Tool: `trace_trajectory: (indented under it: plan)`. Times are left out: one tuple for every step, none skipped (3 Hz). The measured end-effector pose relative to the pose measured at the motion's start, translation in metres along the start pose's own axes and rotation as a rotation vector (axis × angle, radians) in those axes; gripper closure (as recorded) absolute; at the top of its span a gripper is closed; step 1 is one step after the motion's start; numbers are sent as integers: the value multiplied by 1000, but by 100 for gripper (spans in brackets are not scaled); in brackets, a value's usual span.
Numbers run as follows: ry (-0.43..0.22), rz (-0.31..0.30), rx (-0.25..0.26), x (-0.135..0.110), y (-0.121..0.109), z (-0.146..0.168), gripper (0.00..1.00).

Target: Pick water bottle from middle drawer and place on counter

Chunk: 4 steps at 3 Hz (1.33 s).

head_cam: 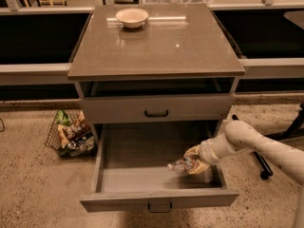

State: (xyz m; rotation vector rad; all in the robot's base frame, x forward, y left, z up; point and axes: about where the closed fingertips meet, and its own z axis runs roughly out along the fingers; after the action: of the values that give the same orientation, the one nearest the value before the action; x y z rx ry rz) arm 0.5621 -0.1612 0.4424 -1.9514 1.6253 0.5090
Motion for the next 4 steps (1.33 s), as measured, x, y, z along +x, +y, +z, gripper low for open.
trace_trajectory:
  plan:
    - [3,-61,90,-27,4,-60,100]
    - [18,-78,118,-34,3,-82,100]
    - [14,-93,121,-41,0,-85,100]
    - [7,-162,151,-70,-17,-111,100]
